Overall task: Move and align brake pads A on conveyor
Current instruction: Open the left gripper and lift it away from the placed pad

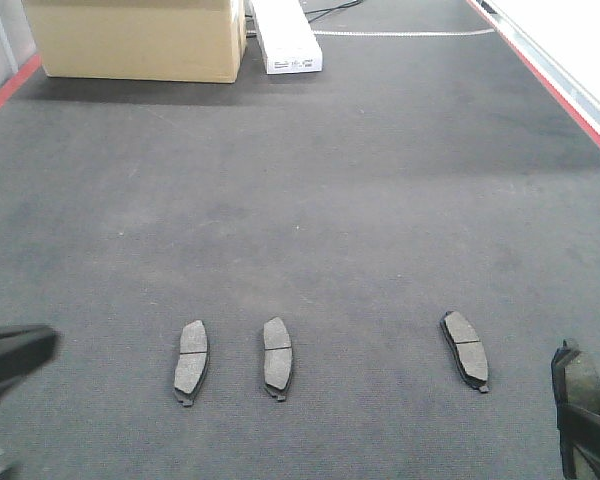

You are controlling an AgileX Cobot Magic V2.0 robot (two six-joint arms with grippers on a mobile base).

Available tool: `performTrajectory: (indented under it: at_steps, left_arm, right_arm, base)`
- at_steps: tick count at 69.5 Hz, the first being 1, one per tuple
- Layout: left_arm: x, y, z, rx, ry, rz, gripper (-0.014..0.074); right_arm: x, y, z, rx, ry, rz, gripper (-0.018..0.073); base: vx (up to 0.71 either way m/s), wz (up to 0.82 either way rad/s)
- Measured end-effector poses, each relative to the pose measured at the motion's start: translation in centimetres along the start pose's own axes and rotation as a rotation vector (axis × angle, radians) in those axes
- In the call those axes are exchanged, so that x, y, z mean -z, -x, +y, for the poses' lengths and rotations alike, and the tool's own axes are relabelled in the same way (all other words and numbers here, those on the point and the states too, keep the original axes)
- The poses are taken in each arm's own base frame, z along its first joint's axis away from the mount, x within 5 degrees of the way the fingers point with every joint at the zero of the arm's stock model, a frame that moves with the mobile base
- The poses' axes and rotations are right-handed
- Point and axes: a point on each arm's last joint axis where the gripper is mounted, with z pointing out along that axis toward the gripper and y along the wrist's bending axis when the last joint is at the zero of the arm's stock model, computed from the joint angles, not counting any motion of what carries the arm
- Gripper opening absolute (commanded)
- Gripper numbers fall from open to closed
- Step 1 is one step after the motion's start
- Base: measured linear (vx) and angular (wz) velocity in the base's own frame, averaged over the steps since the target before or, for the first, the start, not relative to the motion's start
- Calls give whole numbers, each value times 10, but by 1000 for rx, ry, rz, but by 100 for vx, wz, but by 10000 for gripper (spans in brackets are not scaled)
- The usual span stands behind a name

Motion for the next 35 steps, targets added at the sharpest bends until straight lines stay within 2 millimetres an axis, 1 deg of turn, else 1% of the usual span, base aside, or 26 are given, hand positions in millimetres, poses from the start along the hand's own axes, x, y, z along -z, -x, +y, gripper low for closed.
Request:
performTrajectory:
  at_steps: [7, 16, 23, 30, 35]
  left_arm:
    - [12, -9, 1, -26, -1, -67, -6]
    - [17, -33, 1, -32, -2, -112, -6]
    - [21, -47, 1, -33, -4, -151, -6]
    - [25, -55, 1, -32, -4, -180, -6]
    - [27, -57, 2, -32, -4, -189, -6]
  right_arm:
    - [0, 0, 0, 0, 0, 0, 101]
    - [0, 0, 0, 0, 0, 0, 101]
    - [0, 0, 0, 0, 0, 0, 101]
    - [0, 0, 0, 0, 0, 0, 101]
    - [0, 0, 0, 0, 0, 0, 101]
  base:
    - [0, 0]
    - [0, 0]
    - [0, 0]
    - [0, 0]
    - [0, 0]
